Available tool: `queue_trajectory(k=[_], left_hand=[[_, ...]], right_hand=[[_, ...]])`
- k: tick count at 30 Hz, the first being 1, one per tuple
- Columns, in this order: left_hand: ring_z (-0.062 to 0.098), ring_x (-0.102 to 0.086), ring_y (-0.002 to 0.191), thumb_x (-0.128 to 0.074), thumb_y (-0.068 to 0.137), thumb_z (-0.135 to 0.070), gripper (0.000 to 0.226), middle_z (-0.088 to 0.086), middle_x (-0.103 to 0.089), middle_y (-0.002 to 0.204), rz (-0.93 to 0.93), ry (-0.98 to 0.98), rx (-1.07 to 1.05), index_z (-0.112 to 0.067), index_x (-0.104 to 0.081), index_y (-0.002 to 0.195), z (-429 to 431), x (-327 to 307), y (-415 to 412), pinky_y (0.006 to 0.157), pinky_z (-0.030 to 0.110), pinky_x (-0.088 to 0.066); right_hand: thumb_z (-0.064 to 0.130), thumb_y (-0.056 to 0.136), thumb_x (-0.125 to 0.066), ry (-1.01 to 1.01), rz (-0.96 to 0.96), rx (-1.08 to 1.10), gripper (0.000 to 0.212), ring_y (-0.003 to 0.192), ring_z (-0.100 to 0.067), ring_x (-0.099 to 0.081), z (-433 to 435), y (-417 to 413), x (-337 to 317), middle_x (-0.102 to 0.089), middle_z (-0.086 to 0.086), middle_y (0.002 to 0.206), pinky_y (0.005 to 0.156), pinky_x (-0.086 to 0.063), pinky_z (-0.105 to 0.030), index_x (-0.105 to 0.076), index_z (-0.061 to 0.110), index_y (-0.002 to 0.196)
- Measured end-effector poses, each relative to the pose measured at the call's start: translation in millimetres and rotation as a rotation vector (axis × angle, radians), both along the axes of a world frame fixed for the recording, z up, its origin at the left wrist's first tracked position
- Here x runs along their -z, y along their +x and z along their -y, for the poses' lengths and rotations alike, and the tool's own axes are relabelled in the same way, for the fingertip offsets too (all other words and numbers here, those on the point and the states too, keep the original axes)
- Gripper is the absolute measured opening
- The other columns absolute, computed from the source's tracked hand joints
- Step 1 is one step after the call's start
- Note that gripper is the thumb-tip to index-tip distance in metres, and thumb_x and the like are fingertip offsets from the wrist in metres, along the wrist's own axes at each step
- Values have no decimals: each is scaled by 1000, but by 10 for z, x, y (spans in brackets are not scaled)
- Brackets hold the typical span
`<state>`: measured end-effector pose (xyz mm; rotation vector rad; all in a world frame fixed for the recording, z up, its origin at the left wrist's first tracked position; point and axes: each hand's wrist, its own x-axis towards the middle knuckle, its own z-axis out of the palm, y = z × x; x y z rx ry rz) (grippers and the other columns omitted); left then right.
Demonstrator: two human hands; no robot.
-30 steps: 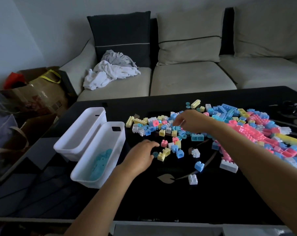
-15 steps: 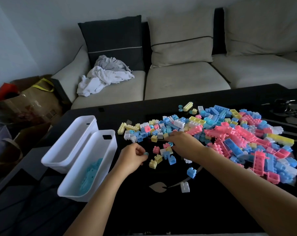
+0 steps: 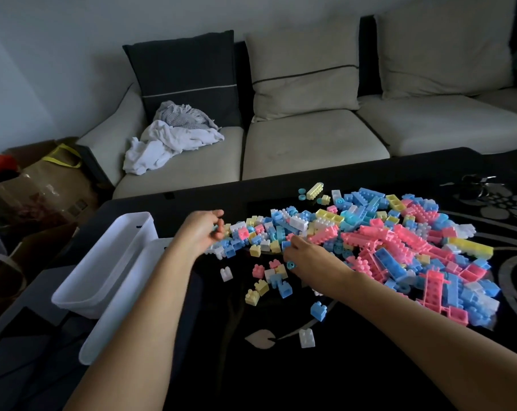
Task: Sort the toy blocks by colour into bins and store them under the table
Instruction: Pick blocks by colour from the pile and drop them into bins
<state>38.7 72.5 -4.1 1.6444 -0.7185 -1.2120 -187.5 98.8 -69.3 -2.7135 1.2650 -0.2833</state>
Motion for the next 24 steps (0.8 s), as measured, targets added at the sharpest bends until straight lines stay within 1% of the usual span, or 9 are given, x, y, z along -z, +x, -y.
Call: queue_trajectory(k=[3, 5, 7, 11, 13, 16, 18, 19, 24], left_hand=[[28, -58, 72, -38, 95, -2, 29, 13, -59, 80, 680, 109, 195, -3, -61, 111, 193, -25, 135, 63, 37, -49], [23, -54, 64, -49, 92, -12, 17, 9, -56, 72, 1015, 203, 332, -5, -65, 90, 244, 5, 209, 55, 31, -42], [16, -46, 56, -56, 86, -14, 13, 6, -50, 66, 1170, 311, 420, -5, -63, 80, 256, 64, 223, 49, 25, -34], [13, -48, 60, -68, 79, -17, 20, 4, -50, 68, 1231, 371, 477, -9, -54, 69, 281, 132, 195, 50, 23, -34], [14, -51, 66, -68, 79, -16, 13, 5, -53, 73, 1239, 384, 466, -6, -61, 85, 275, 135, 161, 51, 22, -35], [16, -54, 71, -62, 86, -16, 35, 13, -64, 102, 1245, 370, 451, 0, -59, 117, 268, 173, 130, 51, 23, -39], [22, -62, 88, -58, 90, -16, 38, 17, -61, 120, 1261, 362, 458, 1, -55, 124, 262, 190, 102, 66, 29, -48], [24, -63, 95, -56, 92, -17, 37, 18, -60, 120, 1269, 362, 471, 0, -55, 125, 253, 193, 89, 69, 30, -48], [19, -56, 79, -56, 92, -14, 32, 14, -60, 100, 1309, 378, 503, 0, -56, 121, 179, 139, 47, 58, 25, -42]], right_hand=[[1, 93, -47, 41, -64, -33, 28, 99, -18, -53, 23, -7, -53, -44, -5, 121, 80, -50, -29, -55, 10, 119], [1, 92, -48, 115, -25, 3, 26, 98, -21, -55, 66, 0, -73, -48, -7, 120, 79, -49, -30, -56, 9, 115], [3, 90, -52, 174, 22, 47, 22, 96, -22, -57, 107, -8, -81, -54, -9, 115, 79, -50, -30, -59, 8, 110], [9, 87, -62, 238, 73, 107, 18, 94, -20, -57, 135, -24, -113, -59, -8, 109, 78, -49, -29, -62, 8, 105], [10, 87, -62, 242, 63, 145, 20, 98, -21, -58, 122, -9, -119, -60, -9, 110, 75, -46, -28, -61, 7, 107], [4, 90, -53, 226, 13, 183, 22, 101, -24, -59, 75, 27, -139, -61, -12, 113, 78, -48, -31, -59, 5, 112], [1, 92, -46, 203, -31, 184, 26, 105, -25, -58, 33, 42, -161, -61, -13, 116, 84, -49, -33, -58, 3, 116], [-1, 92, -44, 198, -51, 180, 28, 106, -25, -58, 14, 45, -168, -61, -13, 117, 86, -49, -33, -58, 2, 116], [-1, 88, -51, 263, -98, 166, 24, 102, -27, -61, 11, 37, -206, -64, -16, 113, 84, -50, -33, -63, -3, 109]])
